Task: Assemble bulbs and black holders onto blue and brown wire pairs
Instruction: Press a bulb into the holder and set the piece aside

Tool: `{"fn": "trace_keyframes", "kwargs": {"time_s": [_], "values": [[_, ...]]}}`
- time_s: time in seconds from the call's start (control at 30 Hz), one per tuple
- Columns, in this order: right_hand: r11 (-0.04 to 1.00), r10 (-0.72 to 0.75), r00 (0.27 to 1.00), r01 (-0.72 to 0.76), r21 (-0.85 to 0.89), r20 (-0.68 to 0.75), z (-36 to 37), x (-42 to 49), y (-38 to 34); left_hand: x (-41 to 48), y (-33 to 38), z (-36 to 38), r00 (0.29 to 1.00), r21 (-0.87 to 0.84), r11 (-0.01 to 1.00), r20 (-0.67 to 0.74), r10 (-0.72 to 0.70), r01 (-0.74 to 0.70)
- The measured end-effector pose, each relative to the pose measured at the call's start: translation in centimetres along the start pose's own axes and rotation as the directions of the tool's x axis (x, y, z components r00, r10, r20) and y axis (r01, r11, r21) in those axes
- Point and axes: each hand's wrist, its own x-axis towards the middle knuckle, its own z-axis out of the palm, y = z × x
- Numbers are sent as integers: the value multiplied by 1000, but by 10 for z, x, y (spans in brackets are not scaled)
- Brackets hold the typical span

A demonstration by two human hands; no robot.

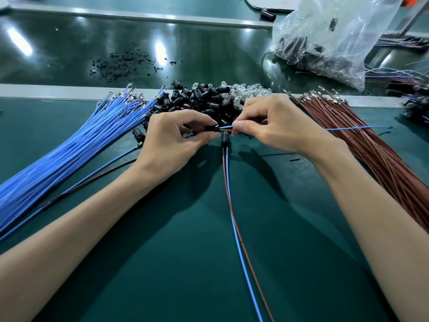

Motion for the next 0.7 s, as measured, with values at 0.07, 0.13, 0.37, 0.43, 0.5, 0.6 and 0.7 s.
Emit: {"fn": "trace_keyframes", "kwargs": {"time_s": [0.07,0.13,0.37,0.43,0.5,0.6,0.7], "values": [[999,-12,1000,13,-32,6,3,1,-1,0,0,-1,1000,-19,1000,-3,-6,6],[999,-10,1000,10,-32,25,5,2,-1,0,-1,-1,1000,-17,1000,1,-8,8],[998,-5,995,-1,59,96,2,-1,-3,0,-1,-1,999,-59,998,39,-19,21],[997,-1,993,-7,74,116,-2,-3,-2,1,-2,0,998,-64,997,51,-33,36],[997,17,996,-23,68,90,-7,-3,1,1,-3,0,998,-66,997,55,-29,33],[1000,26,999,-26,-2,42,-9,-1,2,1,-2,0,998,-64,998,67,-12,16],[998,-8,1000,9,-54,25,-5,0,0,1,0,0,998,-98,995,67,9,-3]]}}
